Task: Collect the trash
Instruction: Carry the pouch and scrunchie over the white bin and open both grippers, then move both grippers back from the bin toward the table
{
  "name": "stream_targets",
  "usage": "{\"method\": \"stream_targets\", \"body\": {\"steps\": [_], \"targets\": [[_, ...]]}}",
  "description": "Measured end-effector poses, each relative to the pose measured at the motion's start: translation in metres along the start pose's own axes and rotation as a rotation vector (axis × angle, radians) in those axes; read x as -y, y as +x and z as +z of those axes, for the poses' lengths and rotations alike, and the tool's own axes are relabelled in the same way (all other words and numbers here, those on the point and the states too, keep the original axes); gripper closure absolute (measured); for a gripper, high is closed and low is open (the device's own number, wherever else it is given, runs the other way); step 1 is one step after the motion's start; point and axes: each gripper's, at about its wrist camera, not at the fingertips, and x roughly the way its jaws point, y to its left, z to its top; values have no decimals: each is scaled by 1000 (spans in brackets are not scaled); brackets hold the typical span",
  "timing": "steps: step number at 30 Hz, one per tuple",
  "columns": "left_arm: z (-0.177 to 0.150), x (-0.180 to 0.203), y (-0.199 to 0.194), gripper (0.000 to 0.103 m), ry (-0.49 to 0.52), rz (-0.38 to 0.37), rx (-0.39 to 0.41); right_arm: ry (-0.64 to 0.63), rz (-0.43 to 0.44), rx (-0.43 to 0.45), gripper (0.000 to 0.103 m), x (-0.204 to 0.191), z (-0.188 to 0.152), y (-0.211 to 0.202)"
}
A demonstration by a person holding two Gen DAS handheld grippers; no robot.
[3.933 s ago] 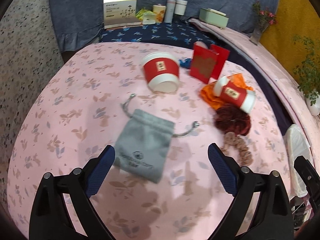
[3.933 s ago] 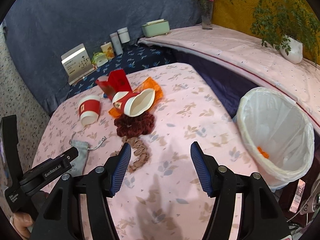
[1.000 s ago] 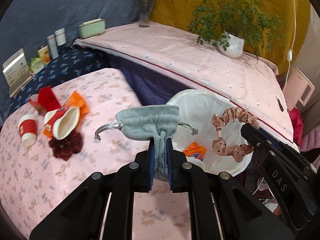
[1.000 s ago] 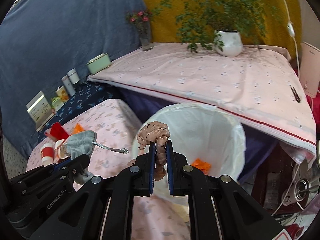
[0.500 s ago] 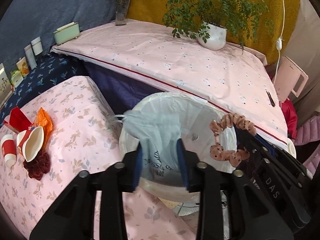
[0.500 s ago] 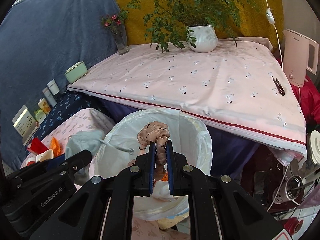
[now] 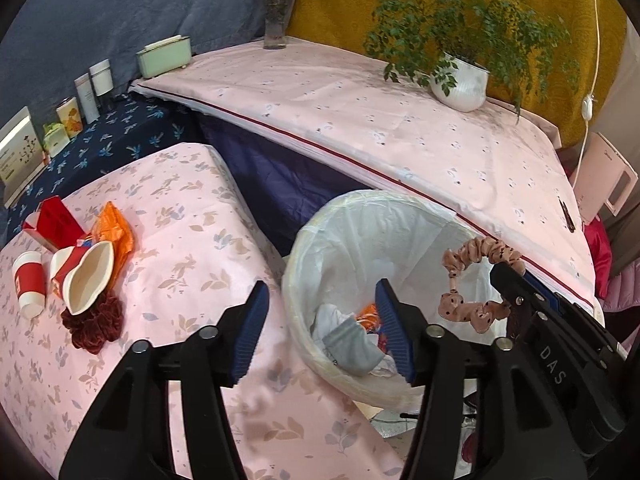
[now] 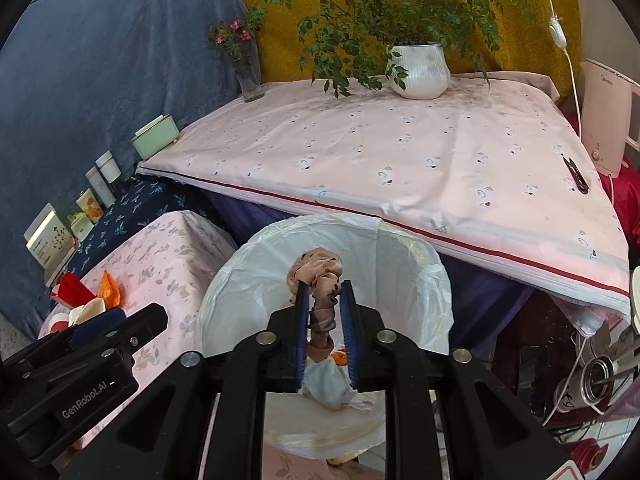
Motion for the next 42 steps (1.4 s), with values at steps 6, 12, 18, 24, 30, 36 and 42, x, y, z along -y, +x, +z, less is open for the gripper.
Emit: {"method": "stream_targets", "body": {"steps": [6, 12, 18, 24, 30, 36, 42], "targets": [[-1, -21, -7, 35, -52, 39, 17, -21, 3, 27, 58, -15, 1, -7], [-6, -43, -19, 32, -99, 64, 33, -43, 23, 37, 54, -31, 0, -17], [-14, -68, -34, 31, -143, 88, 52, -71, 46, 38, 52, -55, -6, -26], [-21, -96, -50, 31, -197, 116, 66, -114, 70, 34, 47, -81, -15, -34], [-32, -129, -64, 26, -259, 153, 82, -158, 100, 21, 43, -110, -27, -39], [-45, -164, -76, 22, -318, 198, 90, -188, 138, -6, 38, -138, -42, -39], [-60, -203, -84, 20, -376, 245, 88, -235, 168, -36, 36, -173, -58, -36]]}}
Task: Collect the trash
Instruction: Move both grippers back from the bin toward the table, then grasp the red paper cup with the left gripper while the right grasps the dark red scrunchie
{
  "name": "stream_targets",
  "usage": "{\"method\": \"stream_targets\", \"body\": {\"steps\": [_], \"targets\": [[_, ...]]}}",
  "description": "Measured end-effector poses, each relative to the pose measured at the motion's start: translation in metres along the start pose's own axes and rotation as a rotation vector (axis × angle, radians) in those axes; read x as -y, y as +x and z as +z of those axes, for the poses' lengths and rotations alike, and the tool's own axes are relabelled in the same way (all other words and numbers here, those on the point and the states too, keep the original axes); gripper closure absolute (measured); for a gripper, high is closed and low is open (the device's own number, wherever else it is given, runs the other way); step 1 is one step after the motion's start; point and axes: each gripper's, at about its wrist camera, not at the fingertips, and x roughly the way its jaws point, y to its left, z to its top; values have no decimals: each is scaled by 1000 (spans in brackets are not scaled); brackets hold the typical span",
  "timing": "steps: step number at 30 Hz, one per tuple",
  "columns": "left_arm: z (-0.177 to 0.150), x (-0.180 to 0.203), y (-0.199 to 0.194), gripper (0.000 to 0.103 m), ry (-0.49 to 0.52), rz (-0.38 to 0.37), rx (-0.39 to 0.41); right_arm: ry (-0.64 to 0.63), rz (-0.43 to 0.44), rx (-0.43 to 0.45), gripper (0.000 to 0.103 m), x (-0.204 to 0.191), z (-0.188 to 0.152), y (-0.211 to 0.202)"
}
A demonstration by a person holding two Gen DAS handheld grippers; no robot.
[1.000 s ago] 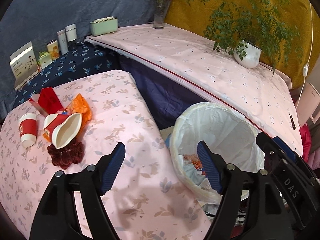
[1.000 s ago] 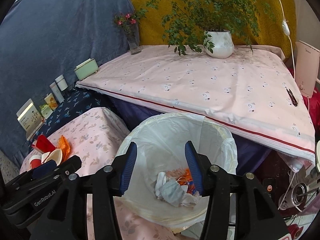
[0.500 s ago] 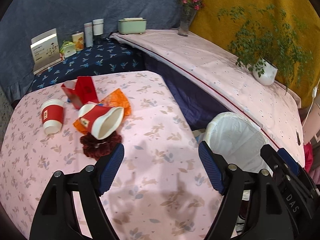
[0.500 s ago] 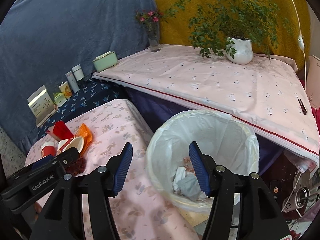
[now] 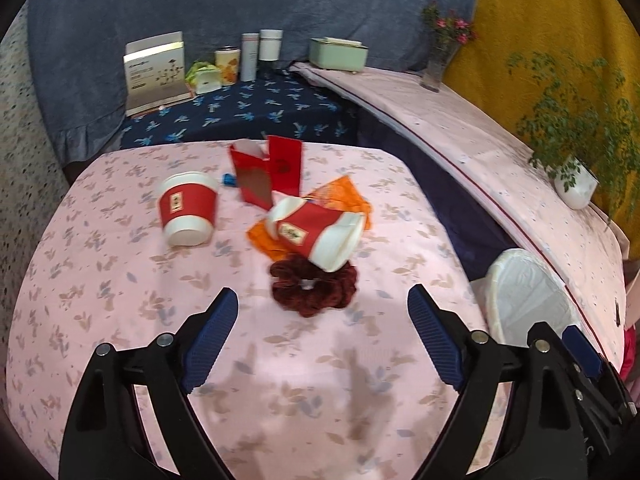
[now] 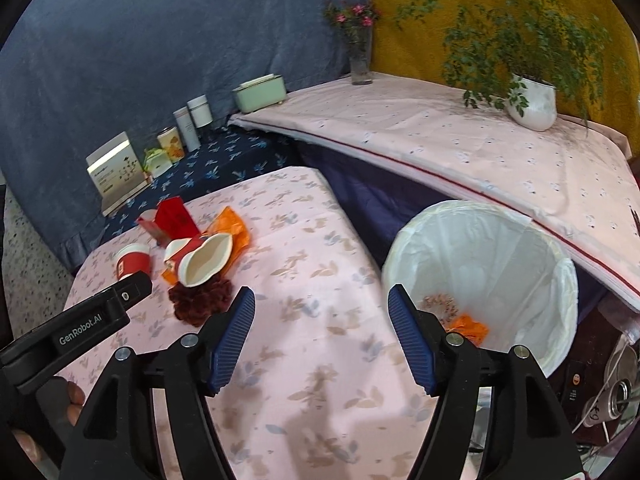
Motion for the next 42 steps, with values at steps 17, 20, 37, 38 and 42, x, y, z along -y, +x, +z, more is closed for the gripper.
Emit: {"method": "stream_targets", "body": {"steps": [17, 20, 37, 38, 42], "targets": [[13, -114, 28, 18, -138, 132, -20, -85, 66, -100, 36, -83, -10, 57], [18, -125, 39, 18, -148, 144, -29, -100, 68, -120, 36, -96, -12, 72], [59, -146, 120, 11, -142, 179, -88, -81, 66, -211, 36, -117, -9, 157], [61, -145, 127, 11, -138, 182, -95, -79, 66, -215, 36, -116, -9, 161], [65, -145, 150, 11, -130, 206, -127, -74, 63, -228, 36, -113, -12, 171]]}}
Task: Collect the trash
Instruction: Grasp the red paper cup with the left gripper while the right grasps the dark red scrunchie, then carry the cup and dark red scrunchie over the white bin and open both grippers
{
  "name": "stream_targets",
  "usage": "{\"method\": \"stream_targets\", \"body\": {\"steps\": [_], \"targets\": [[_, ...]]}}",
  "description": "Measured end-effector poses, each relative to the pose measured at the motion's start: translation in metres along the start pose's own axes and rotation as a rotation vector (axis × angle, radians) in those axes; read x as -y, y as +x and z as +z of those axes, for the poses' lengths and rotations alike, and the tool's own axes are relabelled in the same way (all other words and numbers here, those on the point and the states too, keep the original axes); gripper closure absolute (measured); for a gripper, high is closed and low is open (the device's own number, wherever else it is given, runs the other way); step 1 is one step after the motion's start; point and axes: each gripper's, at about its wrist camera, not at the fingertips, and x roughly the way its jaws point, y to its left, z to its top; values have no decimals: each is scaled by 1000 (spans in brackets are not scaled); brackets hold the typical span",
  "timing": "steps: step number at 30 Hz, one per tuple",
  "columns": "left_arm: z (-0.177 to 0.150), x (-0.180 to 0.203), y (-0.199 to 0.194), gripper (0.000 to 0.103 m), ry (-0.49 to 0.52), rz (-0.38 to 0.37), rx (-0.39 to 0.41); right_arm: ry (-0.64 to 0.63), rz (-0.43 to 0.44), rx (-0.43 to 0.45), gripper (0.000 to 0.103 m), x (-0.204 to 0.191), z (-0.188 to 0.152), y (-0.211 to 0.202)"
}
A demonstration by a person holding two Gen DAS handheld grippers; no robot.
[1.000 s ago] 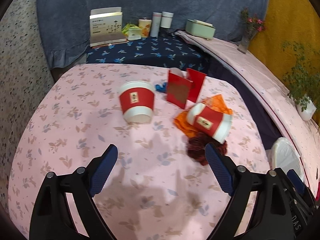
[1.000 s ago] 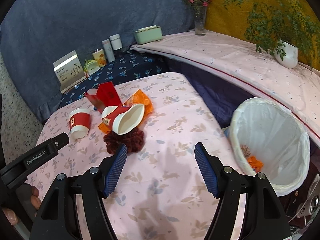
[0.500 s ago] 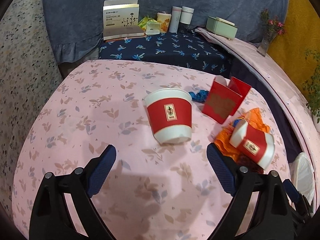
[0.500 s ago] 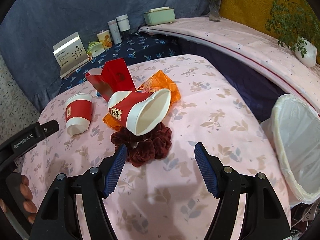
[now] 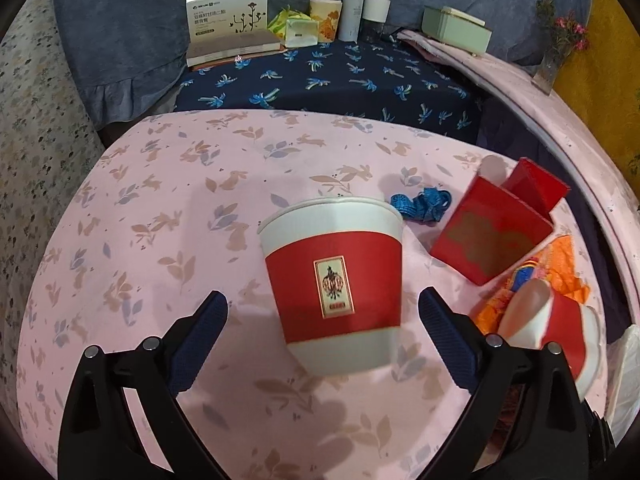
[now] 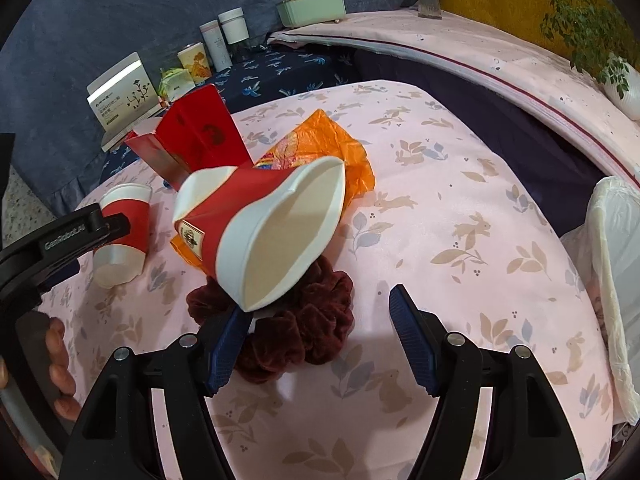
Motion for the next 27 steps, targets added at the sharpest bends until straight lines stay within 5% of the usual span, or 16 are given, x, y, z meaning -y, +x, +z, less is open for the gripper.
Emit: {"method": "stream_targets", "body": {"steps": [3, 7, 16, 27], "targets": [[2, -2, 10, 13, -11, -5, -17, 0, 0, 1, 36, 2, -4, 4], [-4, 0, 13, 35, 3, -45, -51, -21, -20, 10, 39, -1, -8, 3], [-35, 7, -9, 36, 23, -58, -42, -20, -8, -5, 76, 3, -24, -11], [-85, 16, -51, 36, 29, -96, -61, 4, -7, -2, 81, 22, -51, -52]]}}
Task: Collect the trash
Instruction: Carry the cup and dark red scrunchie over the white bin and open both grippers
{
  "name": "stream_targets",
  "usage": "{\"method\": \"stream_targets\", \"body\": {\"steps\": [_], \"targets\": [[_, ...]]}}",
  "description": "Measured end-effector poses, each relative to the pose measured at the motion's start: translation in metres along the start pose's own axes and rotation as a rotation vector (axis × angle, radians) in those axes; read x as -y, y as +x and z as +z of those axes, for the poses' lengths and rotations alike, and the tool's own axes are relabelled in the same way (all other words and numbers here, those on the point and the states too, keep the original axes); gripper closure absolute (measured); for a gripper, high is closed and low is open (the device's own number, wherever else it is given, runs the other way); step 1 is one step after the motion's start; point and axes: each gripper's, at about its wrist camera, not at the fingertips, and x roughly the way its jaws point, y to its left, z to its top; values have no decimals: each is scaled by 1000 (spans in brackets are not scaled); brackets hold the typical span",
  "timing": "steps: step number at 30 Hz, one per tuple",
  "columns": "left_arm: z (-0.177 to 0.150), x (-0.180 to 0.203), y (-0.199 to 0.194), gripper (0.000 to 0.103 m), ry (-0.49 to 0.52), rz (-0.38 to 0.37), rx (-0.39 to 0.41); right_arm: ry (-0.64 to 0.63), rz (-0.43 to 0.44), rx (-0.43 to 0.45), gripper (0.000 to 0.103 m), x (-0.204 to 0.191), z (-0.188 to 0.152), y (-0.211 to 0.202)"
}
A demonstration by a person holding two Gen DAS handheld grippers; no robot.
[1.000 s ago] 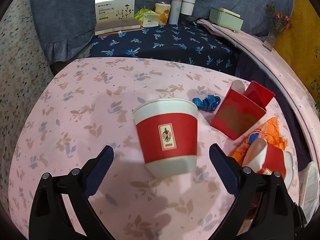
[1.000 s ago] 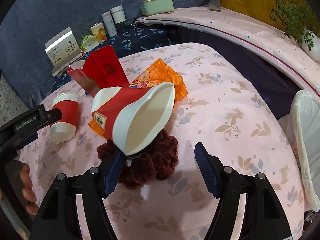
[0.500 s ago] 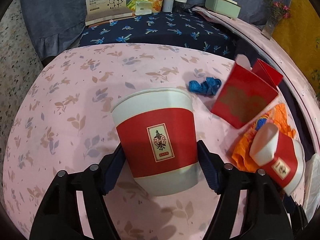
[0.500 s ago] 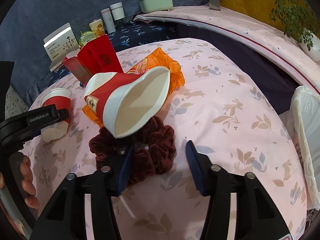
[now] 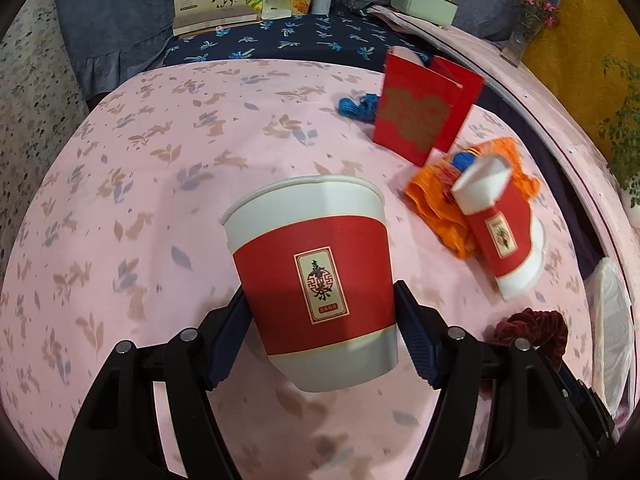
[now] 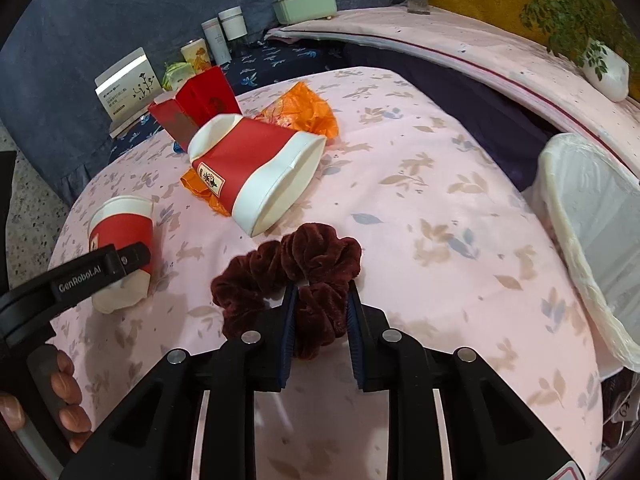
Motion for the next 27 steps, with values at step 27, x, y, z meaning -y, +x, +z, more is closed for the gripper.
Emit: {"method": "stream_targets", "body": {"steps": [27], "targets": [[-57, 152, -88, 36, 232, -139, 77, 152, -40, 204, 82, 116, -8, -120]]}}
